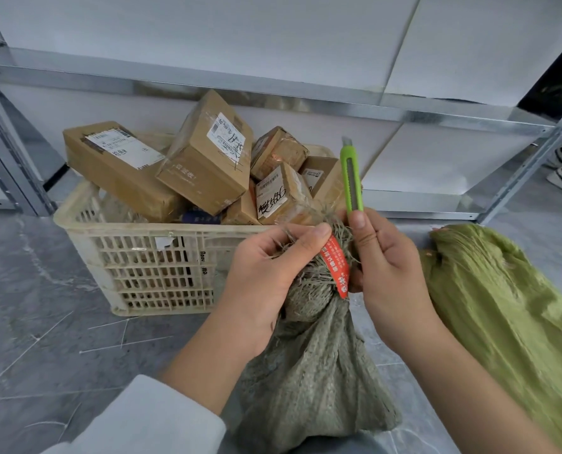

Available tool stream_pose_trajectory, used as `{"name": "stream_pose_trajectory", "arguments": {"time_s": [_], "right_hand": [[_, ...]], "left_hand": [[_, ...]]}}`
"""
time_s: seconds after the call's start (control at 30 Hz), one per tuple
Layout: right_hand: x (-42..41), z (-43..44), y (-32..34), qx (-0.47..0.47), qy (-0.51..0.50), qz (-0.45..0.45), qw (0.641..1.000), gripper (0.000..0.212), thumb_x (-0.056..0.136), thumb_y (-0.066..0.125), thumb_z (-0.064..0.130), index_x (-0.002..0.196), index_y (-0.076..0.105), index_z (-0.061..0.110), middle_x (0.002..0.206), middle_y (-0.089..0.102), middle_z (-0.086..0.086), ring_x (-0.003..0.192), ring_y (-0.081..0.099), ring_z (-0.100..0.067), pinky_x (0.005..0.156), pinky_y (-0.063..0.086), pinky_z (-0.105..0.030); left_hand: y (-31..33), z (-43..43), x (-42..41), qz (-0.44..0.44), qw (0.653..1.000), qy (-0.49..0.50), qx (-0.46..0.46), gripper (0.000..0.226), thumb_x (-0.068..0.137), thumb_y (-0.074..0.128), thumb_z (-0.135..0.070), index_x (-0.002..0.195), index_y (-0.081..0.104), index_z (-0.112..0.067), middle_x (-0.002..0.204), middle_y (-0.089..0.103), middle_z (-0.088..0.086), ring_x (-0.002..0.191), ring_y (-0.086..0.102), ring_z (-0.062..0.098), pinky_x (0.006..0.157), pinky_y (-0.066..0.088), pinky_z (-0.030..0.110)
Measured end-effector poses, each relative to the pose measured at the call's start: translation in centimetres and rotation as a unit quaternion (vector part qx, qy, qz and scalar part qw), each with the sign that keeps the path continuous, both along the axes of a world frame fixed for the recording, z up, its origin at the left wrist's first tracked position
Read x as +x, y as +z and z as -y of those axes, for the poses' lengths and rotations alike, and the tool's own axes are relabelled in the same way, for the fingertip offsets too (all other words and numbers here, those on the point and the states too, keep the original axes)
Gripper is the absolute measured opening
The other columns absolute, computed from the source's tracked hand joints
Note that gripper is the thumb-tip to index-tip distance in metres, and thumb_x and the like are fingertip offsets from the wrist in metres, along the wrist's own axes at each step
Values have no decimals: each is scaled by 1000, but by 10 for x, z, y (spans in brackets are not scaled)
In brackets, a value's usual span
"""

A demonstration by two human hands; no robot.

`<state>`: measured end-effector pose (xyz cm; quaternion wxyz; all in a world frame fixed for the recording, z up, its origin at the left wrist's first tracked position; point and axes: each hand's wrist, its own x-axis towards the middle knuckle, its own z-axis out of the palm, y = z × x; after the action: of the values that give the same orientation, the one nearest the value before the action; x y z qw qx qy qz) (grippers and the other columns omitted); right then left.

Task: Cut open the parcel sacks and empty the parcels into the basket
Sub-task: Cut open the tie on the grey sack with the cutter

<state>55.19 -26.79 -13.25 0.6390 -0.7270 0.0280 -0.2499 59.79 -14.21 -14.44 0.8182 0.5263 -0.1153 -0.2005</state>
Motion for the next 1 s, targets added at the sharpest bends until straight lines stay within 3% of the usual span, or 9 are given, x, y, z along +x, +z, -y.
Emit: {"name": "stream_pose_trajectory", "arguments": {"time_s": [0.13,0.2,0.3,0.37,0.47,0.63,0.73,0.87,1.0], "right_hand": [[6,-2,1,-5,-11,9,1000,50,92,44,56,89,59,8,79,50,-39,62,49,-47,56,42,-60],[7,-1,0,5,-12,1,1000,61,91,43,60,92,60,1,91,53,-43,78,53,-58,68,46,-68],[4,14,0,-38,3,-3,999,53,91,43,59,82,63,11,66,56,-19,54,49,-32,52,45,-42],[-3,33,7,-103,48,17,993,38,95,45,50,89,68,20,57,52,-8,45,42,-15,45,37,-27],[-21,62,21,-176,124,14,976,30,99,45,41,106,68,23,62,63,-9,43,45,-18,45,36,-18],[-24,73,12,-204,59,-49,976,27,100,39,32,95,57,13,99,67,-10,60,62,-26,45,47,-32],[-21,67,-8,-83,24,-92,992,28,99,40,25,93,56,3,97,65,-15,63,67,-28,45,52,-23],[-21,63,-21,46,-40,-87,994,32,101,42,26,93,61,1,87,66,-14,67,70,-19,55,58,-26],[-21,64,-26,76,-38,-66,994,35,101,40,27,95,60,-1,89,70,-11,70,70,-26,58,58,-26]], "left_hand": [[-2,2,2,1,1000,-10,-4,25,64,81,-35,77,75,-16,85,75,10,82,73,23,76,58,34],[-4,3,3,-6,1000,-16,-7,25,62,82,-34,77,75,-15,83,75,11,81,73,24,74,59,33],[-7,3,6,-6,999,-49,5,24,65,80,-32,78,74,-13,84,74,11,81,72,24,74,59,32],[-10,4,8,-10,997,-77,19,21,69,79,-31,79,71,-14,85,72,10,81,71,23,73,58,31],[-16,9,8,34,994,-89,48,12,79,74,-31,80,69,-20,88,69,7,86,67,20,86,53,34],[-23,22,11,165,980,-18,107,7,84,67,-34,87,64,-29,80,64,-12,82,59,5,85,43,27],[-24,26,10,225,964,-8,145,12,86,63,-39,88,70,-29,89,71,-14,89,64,-1,84,44,22],[-21,24,4,283,931,-48,225,30,75,68,-60,98,70,-41,106,66,-30,107,55,-15,92,40,18],[-25,23,2,285,926,-42,244,38,71,83,-38,105,66,-39,102,69,-23,94,64,-7,78,48,8]]}}
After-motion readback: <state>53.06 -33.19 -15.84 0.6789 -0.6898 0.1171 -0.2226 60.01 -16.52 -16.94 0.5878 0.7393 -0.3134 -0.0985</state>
